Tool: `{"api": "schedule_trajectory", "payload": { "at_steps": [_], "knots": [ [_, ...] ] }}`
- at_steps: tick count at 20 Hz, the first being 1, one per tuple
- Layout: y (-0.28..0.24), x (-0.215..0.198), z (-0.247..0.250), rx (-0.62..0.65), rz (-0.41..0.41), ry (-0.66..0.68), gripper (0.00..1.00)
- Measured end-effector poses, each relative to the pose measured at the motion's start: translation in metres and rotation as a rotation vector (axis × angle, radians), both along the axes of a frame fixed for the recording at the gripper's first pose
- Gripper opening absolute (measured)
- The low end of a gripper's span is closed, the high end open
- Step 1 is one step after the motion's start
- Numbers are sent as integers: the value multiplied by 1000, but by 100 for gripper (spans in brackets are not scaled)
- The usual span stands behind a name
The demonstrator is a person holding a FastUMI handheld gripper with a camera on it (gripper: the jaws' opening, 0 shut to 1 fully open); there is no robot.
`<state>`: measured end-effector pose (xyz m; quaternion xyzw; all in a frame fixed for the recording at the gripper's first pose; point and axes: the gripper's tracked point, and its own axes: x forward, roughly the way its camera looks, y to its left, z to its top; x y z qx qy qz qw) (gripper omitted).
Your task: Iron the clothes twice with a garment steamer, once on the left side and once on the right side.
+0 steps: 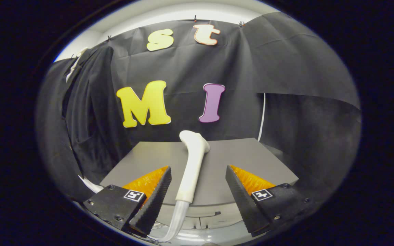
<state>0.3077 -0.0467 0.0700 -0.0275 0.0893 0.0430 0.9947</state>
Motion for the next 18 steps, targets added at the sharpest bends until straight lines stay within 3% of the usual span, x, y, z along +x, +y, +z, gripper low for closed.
{"api": "schedule_trajectory", "payload": {
  "at_steps": [4,9,14,17,18],
  "knots": [
    [10,44,-27,-22,42,87,99],
    [18,61,-53,-70,88,164,95],
    [22,67,-66,-72,100,200,83],
    [23,67,-65,-47,83,210,65],
    [22,68,-65,-32,70,210,63]
  ]
}}
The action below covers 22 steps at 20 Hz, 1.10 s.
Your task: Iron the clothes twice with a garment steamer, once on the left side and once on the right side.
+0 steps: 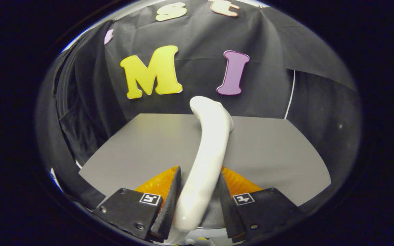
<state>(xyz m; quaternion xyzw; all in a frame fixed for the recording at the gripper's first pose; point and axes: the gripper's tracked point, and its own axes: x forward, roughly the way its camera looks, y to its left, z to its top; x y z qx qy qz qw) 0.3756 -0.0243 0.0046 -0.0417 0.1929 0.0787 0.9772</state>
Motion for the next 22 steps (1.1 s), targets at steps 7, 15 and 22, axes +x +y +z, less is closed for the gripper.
{"api": "schedule_trajectory", "payload": {
  "at_steps": [7,15,22],
  "knots": [
    [8,-12,4,211,-8,79,36],
    [23,-76,68,267,-29,-93,33],
    [61,-149,170,267,-26,-331,33]
  ]
}}
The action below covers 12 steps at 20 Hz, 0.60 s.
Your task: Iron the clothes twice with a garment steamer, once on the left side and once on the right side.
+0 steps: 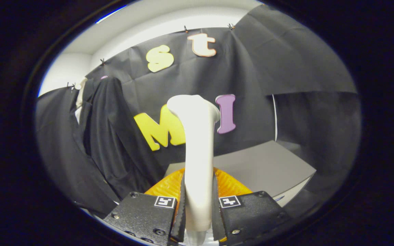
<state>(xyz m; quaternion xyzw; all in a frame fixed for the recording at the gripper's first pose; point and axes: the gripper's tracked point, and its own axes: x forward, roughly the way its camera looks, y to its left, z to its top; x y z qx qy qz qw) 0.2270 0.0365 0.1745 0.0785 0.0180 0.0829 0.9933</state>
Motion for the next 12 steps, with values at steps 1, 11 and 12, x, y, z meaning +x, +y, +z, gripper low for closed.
{"api": "schedule_trajectory", "payload": {
  "at_steps": [1,11,12],
  "knots": [
    [8,-10,14,3,-5,-32,33],
    [111,-87,110,-42,-98,-284,33],
    [126,-93,117,-54,-100,-300,33]
  ]
}}
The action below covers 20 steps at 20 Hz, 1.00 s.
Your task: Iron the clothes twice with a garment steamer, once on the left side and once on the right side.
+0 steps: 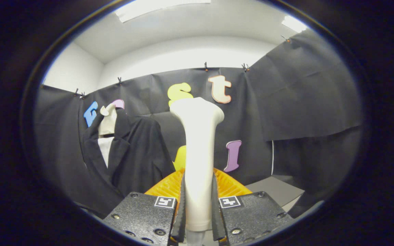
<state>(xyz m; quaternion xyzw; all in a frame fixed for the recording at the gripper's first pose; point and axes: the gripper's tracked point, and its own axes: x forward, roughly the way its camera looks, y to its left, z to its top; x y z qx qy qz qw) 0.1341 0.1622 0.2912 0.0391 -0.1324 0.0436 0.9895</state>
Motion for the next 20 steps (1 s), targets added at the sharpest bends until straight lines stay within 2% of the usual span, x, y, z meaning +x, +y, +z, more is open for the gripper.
{"api": "schedule_trajectory", "payload": {
  "at_steps": [6,12,20],
  "knots": [
    [95,5,37,-74,-5,-84,33],
    [171,43,41,-125,40,-79,33],
    [195,75,19,-154,63,-24,33]
  ]
}}
